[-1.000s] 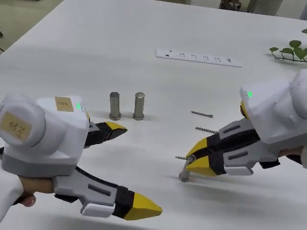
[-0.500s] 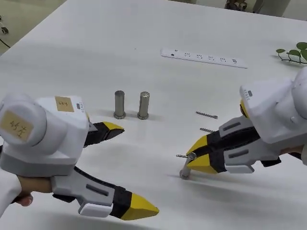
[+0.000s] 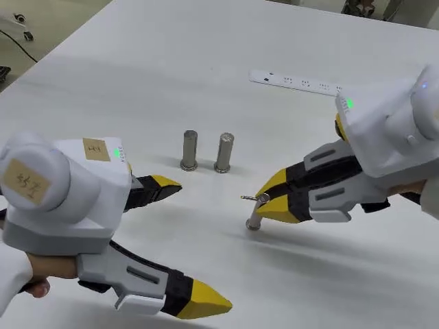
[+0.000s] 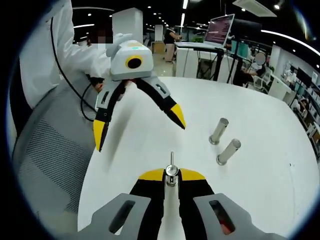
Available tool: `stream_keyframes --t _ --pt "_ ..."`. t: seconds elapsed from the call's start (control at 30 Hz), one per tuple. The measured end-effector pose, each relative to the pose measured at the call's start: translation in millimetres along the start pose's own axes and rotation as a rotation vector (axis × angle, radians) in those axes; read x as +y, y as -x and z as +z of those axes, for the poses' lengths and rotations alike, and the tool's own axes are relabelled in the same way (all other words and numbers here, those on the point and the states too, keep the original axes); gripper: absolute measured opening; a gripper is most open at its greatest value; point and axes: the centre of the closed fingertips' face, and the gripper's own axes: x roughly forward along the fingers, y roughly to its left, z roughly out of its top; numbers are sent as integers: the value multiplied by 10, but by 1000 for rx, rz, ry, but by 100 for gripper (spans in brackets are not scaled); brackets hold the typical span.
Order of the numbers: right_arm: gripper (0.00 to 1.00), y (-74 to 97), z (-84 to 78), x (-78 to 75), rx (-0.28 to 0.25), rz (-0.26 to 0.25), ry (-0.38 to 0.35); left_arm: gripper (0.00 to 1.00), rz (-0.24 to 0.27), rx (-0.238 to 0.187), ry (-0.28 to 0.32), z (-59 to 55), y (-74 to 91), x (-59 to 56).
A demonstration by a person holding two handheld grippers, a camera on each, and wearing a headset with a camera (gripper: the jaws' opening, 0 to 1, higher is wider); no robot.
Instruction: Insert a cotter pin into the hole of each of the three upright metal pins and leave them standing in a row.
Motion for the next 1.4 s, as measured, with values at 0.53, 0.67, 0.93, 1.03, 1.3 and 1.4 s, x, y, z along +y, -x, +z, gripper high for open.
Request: stream_keyframes --t 0.53,0.67,0.93,1.03,1.3,1.4 --pt "4 -233 72 -175 16 30 39 99 39 -4 11 9 121 153" --pt "4 -252 69 -185 17 33 36 99 37 2 8 6 120 161" --pt "4 -269 38 -193 21 32 32 99 35 2 10 12 106 158" --pt "4 -284 40 -202 15 34 27 99 36 4 10 9 104 157" --pt "4 -311 52 -206 5 29 11 99 52 8 23 -12 102 181" --pt "4 -316 68 -216 -4 24 -2 99 52 9 28 -24 99 176"
